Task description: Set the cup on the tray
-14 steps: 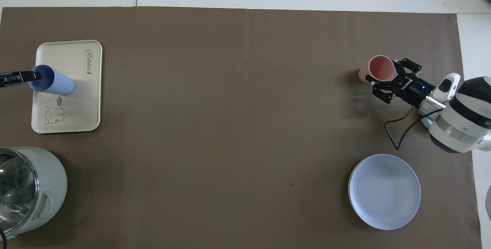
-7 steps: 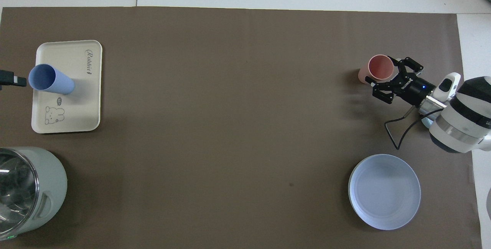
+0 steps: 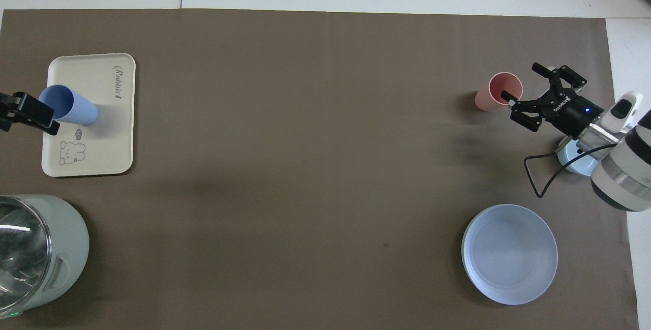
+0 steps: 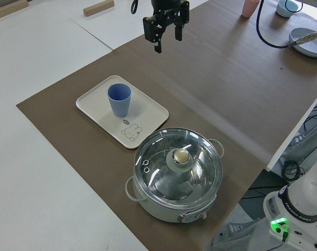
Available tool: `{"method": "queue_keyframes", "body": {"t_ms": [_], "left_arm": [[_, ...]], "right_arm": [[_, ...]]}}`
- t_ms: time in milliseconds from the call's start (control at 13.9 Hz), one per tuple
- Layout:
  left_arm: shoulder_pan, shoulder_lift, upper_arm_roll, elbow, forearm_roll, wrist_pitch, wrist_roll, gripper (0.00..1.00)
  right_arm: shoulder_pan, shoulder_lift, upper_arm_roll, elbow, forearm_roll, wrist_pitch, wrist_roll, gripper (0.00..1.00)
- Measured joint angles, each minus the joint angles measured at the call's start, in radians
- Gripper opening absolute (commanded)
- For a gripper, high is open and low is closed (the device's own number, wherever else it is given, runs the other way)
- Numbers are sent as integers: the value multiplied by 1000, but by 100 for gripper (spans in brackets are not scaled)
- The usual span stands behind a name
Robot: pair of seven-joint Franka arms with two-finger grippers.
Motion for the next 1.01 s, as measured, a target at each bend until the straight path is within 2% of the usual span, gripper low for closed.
{"method": "queue_keyframes", "body": {"t_ms": [288, 505, 721, 865, 1010], "left_arm": [[-52, -73, 0, 2, 39, -27, -40, 87], [-51, -130, 9, -88, 15, 73, -104, 86], [-44, -141, 14, -132, -52, 121, -171, 87], [-42, -146, 14, -134, -60, 121, -177, 100], [-43, -152, 11, -139, -62, 122, -177, 100]], "right_arm": [[17, -86, 2, 6, -314, 34, 310, 100], [20, -124, 2, 50, -657, 34, 562, 100], [35, -170, 11, 76, -985, 23, 808, 100], [55, -206, 15, 77, -1166, -1, 986, 100], [68, -241, 16, 78, -1335, -54, 1202, 100]]}}
